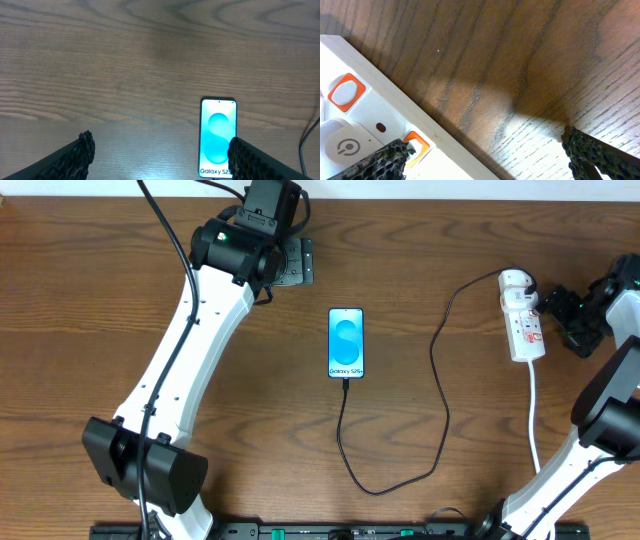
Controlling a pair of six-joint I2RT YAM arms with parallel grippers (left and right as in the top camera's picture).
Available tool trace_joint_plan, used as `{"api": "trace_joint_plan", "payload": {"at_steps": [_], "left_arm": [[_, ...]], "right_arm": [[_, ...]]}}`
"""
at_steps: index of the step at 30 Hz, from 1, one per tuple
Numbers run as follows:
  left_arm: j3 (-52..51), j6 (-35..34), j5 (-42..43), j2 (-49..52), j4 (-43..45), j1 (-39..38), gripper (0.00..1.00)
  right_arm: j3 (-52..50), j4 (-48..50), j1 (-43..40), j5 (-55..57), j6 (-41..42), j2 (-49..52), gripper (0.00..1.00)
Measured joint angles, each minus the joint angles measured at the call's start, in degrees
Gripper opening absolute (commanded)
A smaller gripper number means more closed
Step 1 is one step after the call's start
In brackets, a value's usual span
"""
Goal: Plug charger to phone and switch on socket
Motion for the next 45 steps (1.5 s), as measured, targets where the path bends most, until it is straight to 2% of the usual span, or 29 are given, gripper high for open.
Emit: {"api": "trace_joint_plan", "payload": {"at_steps": [31,45], "left_arm": [[0.00,0.00,0.00,0.00,-0.02,0.00,0.87],[0.00,0.00,0.00,0.00,0.00,0.00,0.87]], "right_arm": [[-0.87,1.49,0.44,0.83,0.33,-0.17,0.99],[-1.01,-1.29,0.46,-0.63,0.48,-0.61,0.99]]}}
